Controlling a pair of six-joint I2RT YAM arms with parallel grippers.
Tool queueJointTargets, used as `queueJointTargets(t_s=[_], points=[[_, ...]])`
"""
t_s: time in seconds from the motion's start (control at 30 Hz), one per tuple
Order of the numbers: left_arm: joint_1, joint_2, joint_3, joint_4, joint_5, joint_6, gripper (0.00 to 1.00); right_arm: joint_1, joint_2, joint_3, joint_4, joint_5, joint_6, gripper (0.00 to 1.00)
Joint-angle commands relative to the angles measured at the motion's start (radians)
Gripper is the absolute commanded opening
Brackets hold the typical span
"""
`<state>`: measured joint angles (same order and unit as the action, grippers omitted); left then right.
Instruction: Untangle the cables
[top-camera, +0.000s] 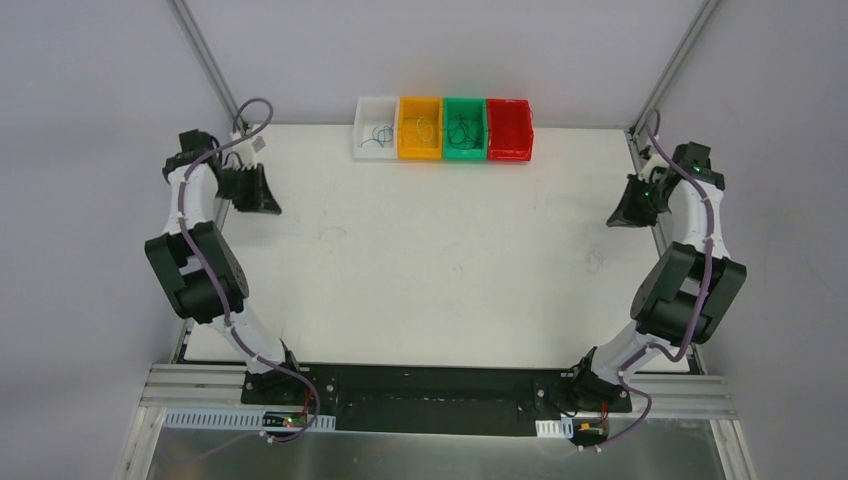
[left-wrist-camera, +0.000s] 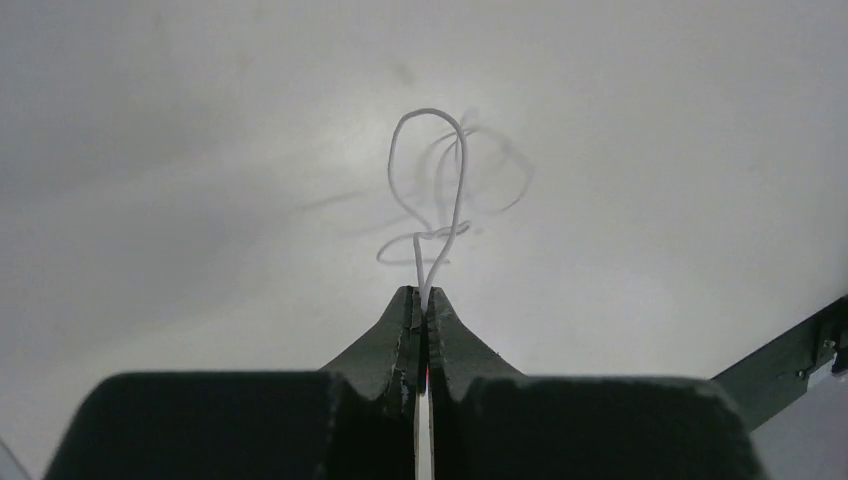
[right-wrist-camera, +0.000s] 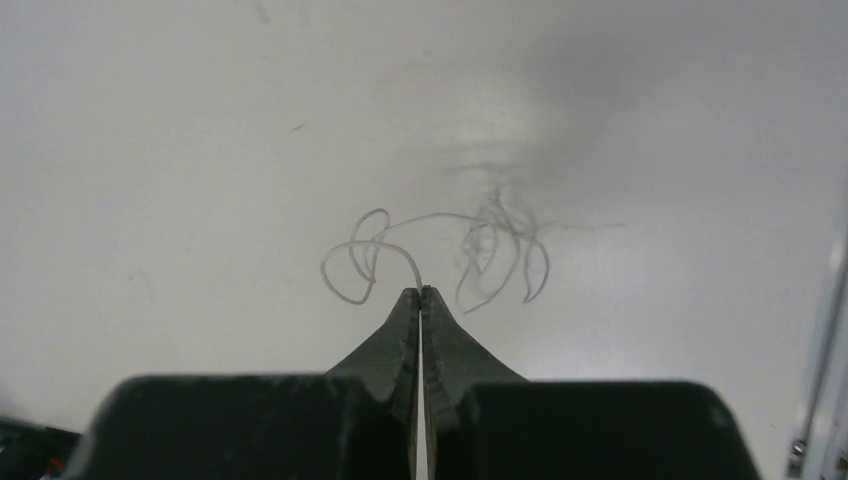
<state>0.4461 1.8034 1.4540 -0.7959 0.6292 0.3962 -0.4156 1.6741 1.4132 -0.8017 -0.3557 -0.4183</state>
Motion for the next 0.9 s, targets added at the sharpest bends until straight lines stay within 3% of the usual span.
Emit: queueJointTargets(t_s=[0.0, 0.2, 0.37, 0.63, 0.87], points=[[-0.184, -0.175, 0.164, -0.024, 0.236, -0.17, 0.0, 0.12, -0.095, 0.057, -0.048, -0.186, 0.112, 0.0], [-0.358, -0.115, 0.382, 0.044, 0.151, -0.373, 0.0, 0.263, -0.095, 0.091, -0.014, -0.222, 0.194, 0.0], [-0.469, -0.052, 0.499, 0.21, 0.05, -0.506, 0.0, 0.319, -0.09, 0.066, 0.021, -0.235, 0.237, 0.0], [-0.638, 0.118, 0.75, 0.359, -0.268, -0.59, 0.0, 0.327, -0.098, 0.004, 0.037, -0.248, 0.251, 0.0], [-0.696, 0.287, 0.937, 0.46, -0.37, -0.608, 0.0, 0.327, -0.097, -0.012, 0.036, -0.231, 0.238, 0.0]])
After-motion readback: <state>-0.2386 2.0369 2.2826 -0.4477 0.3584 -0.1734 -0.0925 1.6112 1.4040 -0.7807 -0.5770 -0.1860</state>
